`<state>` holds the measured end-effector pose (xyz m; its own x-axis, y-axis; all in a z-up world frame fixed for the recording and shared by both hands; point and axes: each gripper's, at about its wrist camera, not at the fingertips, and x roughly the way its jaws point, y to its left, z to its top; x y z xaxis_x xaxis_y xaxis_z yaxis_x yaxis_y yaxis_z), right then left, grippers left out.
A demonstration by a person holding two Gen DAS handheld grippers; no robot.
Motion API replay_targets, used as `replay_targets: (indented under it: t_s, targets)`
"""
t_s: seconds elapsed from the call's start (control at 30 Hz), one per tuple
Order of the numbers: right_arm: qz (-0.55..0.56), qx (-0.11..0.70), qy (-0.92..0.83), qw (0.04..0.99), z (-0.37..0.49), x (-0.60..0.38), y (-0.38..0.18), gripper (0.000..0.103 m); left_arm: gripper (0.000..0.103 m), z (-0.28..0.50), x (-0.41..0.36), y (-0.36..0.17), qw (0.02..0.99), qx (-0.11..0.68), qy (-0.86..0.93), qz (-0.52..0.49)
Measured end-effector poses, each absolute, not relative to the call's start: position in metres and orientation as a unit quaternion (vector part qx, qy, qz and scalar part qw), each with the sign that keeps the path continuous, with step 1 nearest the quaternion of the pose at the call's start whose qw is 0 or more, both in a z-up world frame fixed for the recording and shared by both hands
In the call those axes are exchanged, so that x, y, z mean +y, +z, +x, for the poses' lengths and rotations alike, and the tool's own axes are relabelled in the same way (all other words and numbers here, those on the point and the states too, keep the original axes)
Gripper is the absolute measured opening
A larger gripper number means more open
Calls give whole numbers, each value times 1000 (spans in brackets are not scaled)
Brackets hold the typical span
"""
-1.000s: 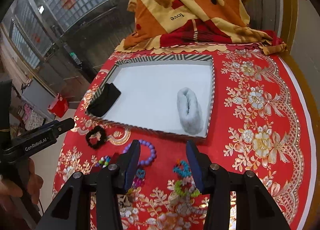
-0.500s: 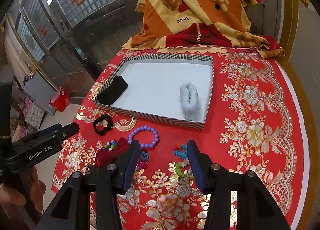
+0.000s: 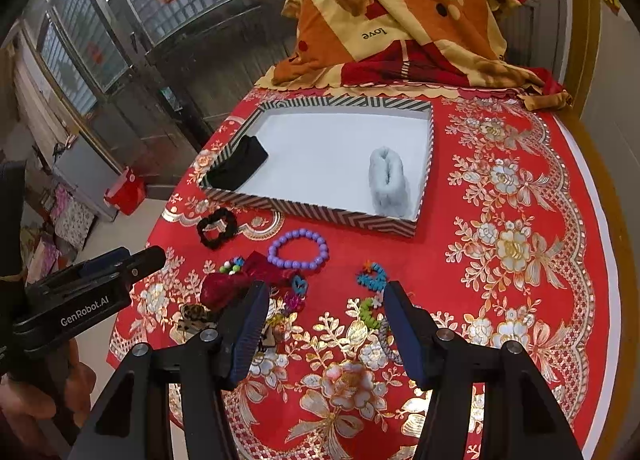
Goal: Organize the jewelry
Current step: 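Withdraw both open tools from the tray back over the remaining accessories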
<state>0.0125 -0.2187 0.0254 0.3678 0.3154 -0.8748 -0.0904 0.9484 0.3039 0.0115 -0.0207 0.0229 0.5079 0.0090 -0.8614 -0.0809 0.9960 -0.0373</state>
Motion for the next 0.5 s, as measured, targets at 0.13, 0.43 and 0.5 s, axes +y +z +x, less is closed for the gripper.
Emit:
replay_targets:
  t_s: [0.13,0.43,0.5]
  targets:
    - [98,550,126,819,10,-216,26,57,60,7,-21,23,867,496,26,-37]
    - [100,550,129,819,8,-215,25,58,60,3,-23,22,866,498,28,-35]
    - [100,550,129,819,8,-215,25,58,60,2,-24,21,866,498,28,-35]
